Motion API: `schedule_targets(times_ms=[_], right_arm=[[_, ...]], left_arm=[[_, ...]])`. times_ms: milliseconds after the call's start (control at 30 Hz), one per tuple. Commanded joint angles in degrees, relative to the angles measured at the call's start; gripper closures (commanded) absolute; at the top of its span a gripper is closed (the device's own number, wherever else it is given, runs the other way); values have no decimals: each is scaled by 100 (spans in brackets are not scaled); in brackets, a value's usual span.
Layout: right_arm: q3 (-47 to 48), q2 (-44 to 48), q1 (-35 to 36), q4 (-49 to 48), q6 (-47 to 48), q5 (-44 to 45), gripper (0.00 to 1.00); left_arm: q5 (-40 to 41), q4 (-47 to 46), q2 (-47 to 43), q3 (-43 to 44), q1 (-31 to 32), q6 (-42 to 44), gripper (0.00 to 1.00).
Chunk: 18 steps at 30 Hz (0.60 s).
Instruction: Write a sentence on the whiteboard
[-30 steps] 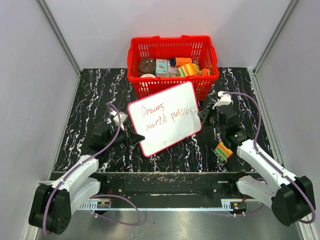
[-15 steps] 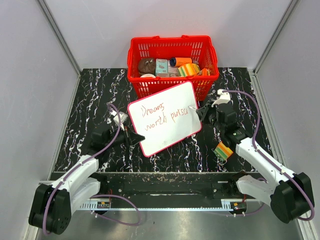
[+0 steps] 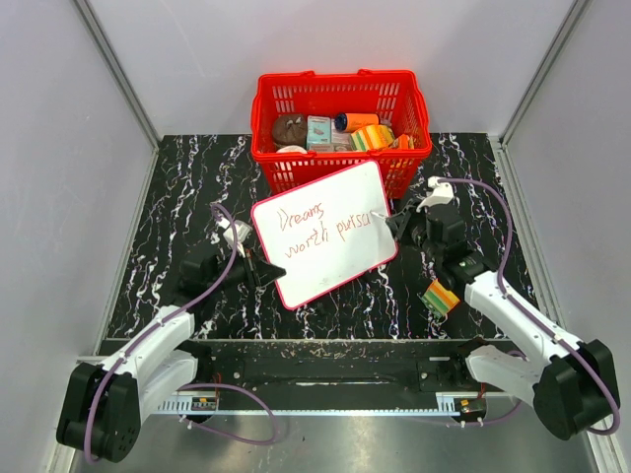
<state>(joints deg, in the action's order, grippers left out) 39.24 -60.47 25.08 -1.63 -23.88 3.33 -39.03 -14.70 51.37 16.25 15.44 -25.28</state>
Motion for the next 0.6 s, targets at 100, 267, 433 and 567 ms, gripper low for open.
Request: schedule_targets(times_ms=[100,267,433,567], right_arm=[[-224,334,23,136,-82,-184,100],[-268,343,23,136,-99,-184,100],[-242,448,32,119,-64,-114,100],[-5,659,23,-4,-21,-8,100]], left_arm=[[703,-112,-31,-87,-85,682,100],[703,-103,-31,-87,-85,682,100],[703,-103,-31,-87,-85,682,100],[712,-103,-31,-78,-85,682,100]])
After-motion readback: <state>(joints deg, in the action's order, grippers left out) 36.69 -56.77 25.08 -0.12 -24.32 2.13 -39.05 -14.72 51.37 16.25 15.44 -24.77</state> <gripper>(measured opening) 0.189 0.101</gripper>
